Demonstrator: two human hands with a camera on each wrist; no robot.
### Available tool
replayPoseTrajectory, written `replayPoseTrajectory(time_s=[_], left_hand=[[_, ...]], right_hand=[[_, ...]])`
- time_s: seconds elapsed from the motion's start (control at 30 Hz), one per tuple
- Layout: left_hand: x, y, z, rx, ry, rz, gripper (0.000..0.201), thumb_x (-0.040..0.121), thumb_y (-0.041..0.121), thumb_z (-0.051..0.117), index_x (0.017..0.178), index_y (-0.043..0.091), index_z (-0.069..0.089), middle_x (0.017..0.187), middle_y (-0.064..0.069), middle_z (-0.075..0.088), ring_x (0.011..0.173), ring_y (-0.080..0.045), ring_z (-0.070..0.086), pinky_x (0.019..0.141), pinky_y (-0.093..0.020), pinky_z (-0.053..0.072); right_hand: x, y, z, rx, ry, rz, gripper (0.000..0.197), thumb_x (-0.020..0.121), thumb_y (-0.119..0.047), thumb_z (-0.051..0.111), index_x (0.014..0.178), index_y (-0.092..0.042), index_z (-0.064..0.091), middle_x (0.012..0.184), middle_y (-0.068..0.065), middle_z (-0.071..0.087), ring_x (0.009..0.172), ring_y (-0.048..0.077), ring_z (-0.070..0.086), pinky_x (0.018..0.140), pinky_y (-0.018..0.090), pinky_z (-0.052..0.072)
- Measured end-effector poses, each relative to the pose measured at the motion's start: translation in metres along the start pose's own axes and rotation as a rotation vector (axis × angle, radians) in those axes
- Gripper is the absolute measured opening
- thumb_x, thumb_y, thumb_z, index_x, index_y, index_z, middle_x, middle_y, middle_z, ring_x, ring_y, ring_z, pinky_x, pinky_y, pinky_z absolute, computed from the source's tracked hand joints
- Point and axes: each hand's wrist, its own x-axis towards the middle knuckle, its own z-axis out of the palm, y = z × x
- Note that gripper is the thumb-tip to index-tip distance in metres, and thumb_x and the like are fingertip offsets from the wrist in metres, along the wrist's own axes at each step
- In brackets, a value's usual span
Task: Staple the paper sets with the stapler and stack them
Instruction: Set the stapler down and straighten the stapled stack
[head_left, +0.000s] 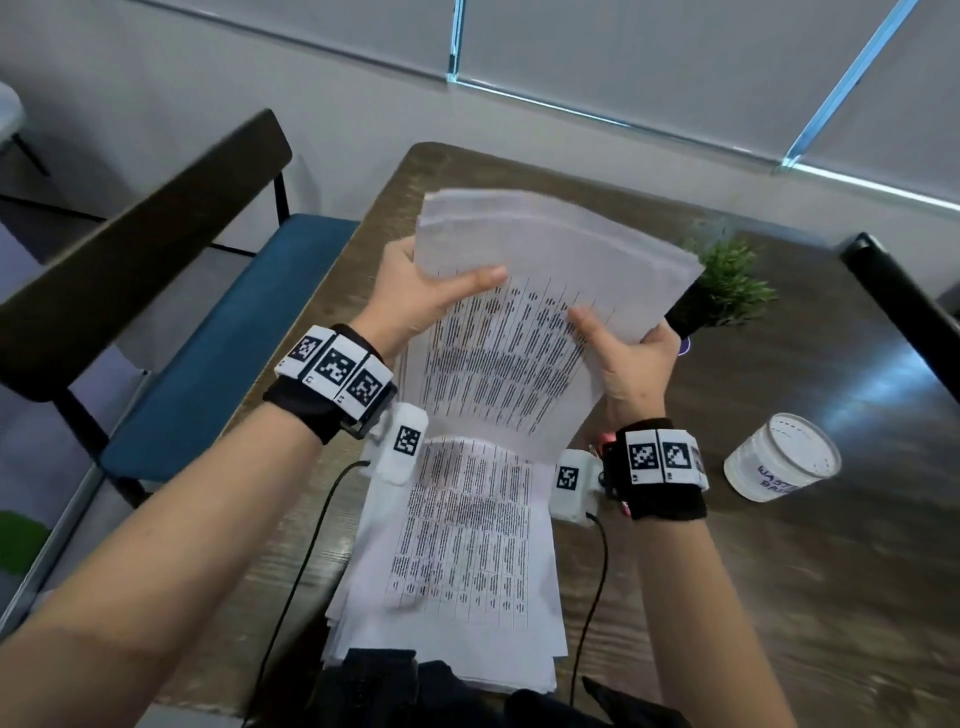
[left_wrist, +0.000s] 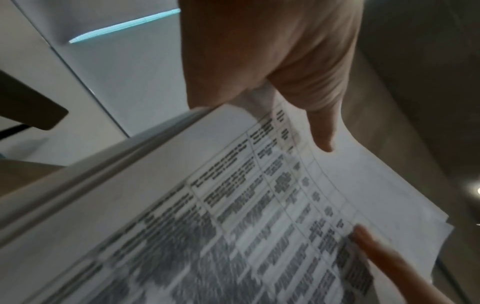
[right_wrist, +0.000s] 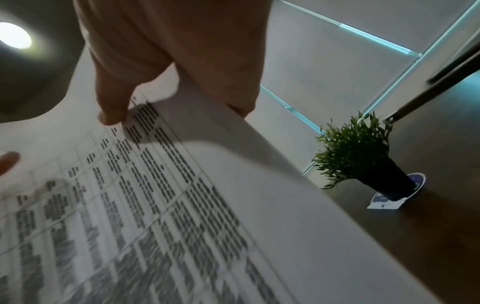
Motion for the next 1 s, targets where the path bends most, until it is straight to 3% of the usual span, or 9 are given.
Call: replayPoseTrajectory(time_s=[0.1,0.27,0.43,0.57,0.63,0.77,0.83,0.9,1.0], left_hand=[[-0.004,-0.011,-0.007,0.014,0.017,-0.037,0.043,0.071,0.005,0.082,0.11,0.011,0.064,0.109,-0.004,0.07,0.099,-0.01,0.069,0.084,-0.026,0.057],[-0.007,-0.006,-0.008,-0.006,0.016,0.014,0.037,0.065,0.011,0.083,0.098,0.018,0.066,0.094,0.004,0.073,0.094,-0.01,0.07,0.079,-0.026,0.057],[0.0,-0.004,-0.016,-0.03,0.052,0.036,0.038,0.069,0.01,0.082,0.104,0.013,0.066,0.098,0.001,0.073,0.095,-0.012,0.07,0.079,-0.025,0.056],[-0.004,-0.021,-0.019,-0.013,-0.002,-0.041,0.049,0.059,0.025,0.083,0.104,0.016,0.066,0.098,0.002,0.073,0.094,-0.009,0.07,0.077,-0.021,0.055],[-0.006,-0.029,-0.02,-0.006,-0.037,-0.062,0.045,0.059,0.022,0.081,0.1,0.015,0.067,0.091,0.005,0.075,0.09,-0.007,0.07,0.074,-0.019,0.055],[-0.011,-0.047,-0.013,0.015,0.011,-0.058,0.03,0.065,0.008,0.082,0.093,0.007,0.07,0.083,0.006,0.076,0.083,-0.01,0.072,0.07,-0.021,0.056],[-0.011,-0.045,-0.007,-0.022,0.072,-0.038,0.024,0.07,-0.001,0.08,0.091,0.004,0.071,0.081,0.004,0.075,0.081,-0.012,0.072,0.069,-0.023,0.058],[-0.008,-0.035,-0.002,-0.061,0.123,-0.008,0.021,0.072,-0.003,0.079,0.09,0.006,0.071,0.079,0.005,0.075,0.079,-0.012,0.073,0.068,-0.024,0.059],[-0.002,-0.021,0.001,-0.107,0.15,0.048,0.019,0.073,0.003,0.08,0.089,0.011,0.071,0.086,0.0,0.075,0.085,-0.016,0.073,0.073,-0.029,0.059]], right_hand=[[-0.001,0.011,-0.003,-0.044,0.012,0.046,0.032,0.069,0.006,0.081,0.09,-0.012,0.065,0.08,-0.01,0.075,0.081,0.008,0.071,0.07,0.023,0.055],[-0.002,0.006,0.007,0.02,0.019,0.023,0.028,0.068,0.007,0.081,0.088,-0.008,0.068,0.079,-0.003,0.075,0.079,0.013,0.072,0.069,0.026,0.056],[0.009,0.004,0.012,0.056,-0.022,-0.01,0.025,0.071,0.007,0.077,0.089,-0.007,0.067,0.078,-0.004,0.075,0.077,0.01,0.071,0.069,0.025,0.056],[0.003,0.023,0.004,0.029,-0.042,0.086,0.025,0.07,0.004,0.079,0.089,-0.009,0.069,0.082,-0.001,0.076,0.079,0.013,0.072,0.068,0.026,0.056],[0.0,0.034,-0.001,0.045,-0.052,0.16,0.03,0.065,0.0,0.083,0.089,-0.01,0.068,0.082,0.001,0.076,0.079,0.015,0.072,0.067,0.026,0.057],[-0.006,0.061,-0.01,-0.031,-0.097,0.289,0.063,0.044,-0.024,0.094,0.099,-0.008,0.068,0.095,0.007,0.075,0.089,0.02,0.072,0.072,0.028,0.058],[-0.008,0.067,-0.014,-0.093,-0.117,0.3,0.053,0.054,-0.012,0.092,0.101,-0.006,0.069,0.096,0.007,0.075,0.091,0.019,0.072,0.075,0.03,0.059],[-0.01,0.068,-0.017,-0.175,-0.14,0.279,0.038,0.064,0.001,0.085,0.095,-0.012,0.069,0.087,-0.002,0.076,0.086,0.011,0.072,0.073,0.024,0.058],[-0.013,0.07,-0.022,-0.249,-0.139,0.246,0.031,0.073,-0.01,0.082,0.1,-0.014,0.068,0.09,-0.007,0.074,0.087,0.001,0.07,0.075,0.019,0.056]])
